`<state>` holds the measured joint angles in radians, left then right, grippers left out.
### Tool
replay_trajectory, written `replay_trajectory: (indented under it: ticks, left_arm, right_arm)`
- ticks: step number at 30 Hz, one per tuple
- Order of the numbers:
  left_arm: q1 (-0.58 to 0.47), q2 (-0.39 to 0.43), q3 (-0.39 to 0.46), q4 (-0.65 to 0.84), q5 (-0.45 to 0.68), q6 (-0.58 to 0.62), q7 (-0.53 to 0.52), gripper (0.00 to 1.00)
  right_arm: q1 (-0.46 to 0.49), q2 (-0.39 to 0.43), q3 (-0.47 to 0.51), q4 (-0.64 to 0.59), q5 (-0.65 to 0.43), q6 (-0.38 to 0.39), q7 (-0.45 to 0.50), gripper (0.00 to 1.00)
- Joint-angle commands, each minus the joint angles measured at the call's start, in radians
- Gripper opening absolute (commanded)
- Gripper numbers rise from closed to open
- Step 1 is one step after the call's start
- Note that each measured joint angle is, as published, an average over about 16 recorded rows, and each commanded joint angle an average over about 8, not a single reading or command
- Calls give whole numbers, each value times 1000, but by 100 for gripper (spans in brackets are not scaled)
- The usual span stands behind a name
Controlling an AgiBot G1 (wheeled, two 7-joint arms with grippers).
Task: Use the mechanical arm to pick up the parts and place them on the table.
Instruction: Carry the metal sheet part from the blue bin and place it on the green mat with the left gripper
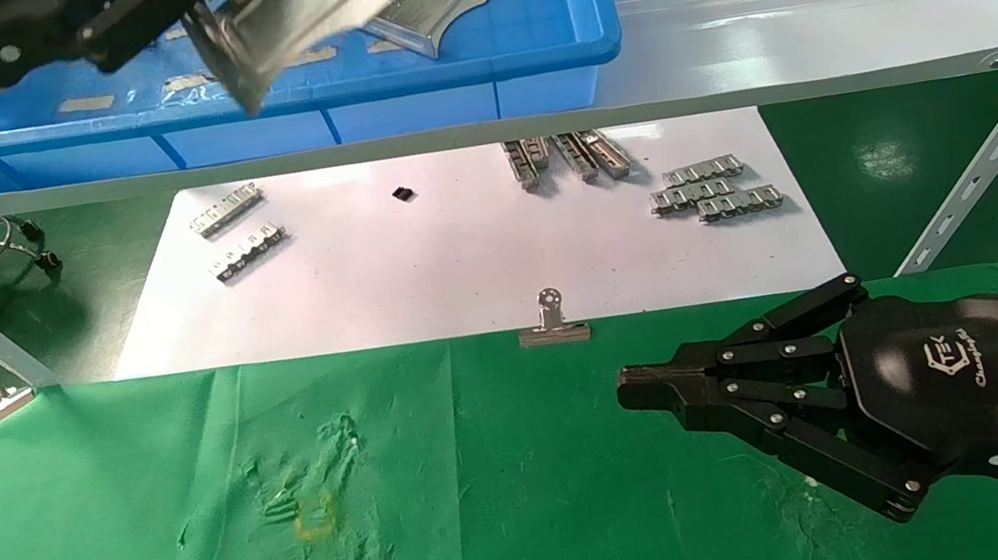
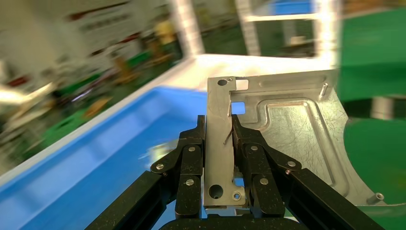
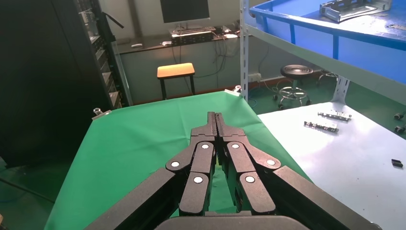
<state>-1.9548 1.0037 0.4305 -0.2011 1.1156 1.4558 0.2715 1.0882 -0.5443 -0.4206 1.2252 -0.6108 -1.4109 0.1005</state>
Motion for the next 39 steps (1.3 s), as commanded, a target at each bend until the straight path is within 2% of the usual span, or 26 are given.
replay_trajectory:
  ticks: [1,6,15,21,27,39]
  left_arm:
    - [4,-23,-1,-13,-2,109,32,0]
    - [83,-83,36,-146,-47,150,66,0]
    - [272,-268,174,-462,-175,146,119,0]
    - [338,-343,283,-509,-172,124,172,0]
    - [389,-351,336,-448,-98,48,246,0]
    - [496,-288,362,-441,-49,-75,351,0]
  right_arm:
    - [0,0,0,0,0,0,0,0]
    - [0,0,0,0,0,0,0,0]
    - [0,0,0,0,0,0,0,0]
    - [0,0,0,0,0,0,0,0]
    - [0,0,0,0,0,0,0,0]
    - [0,0,0,0,0,0,0,0]
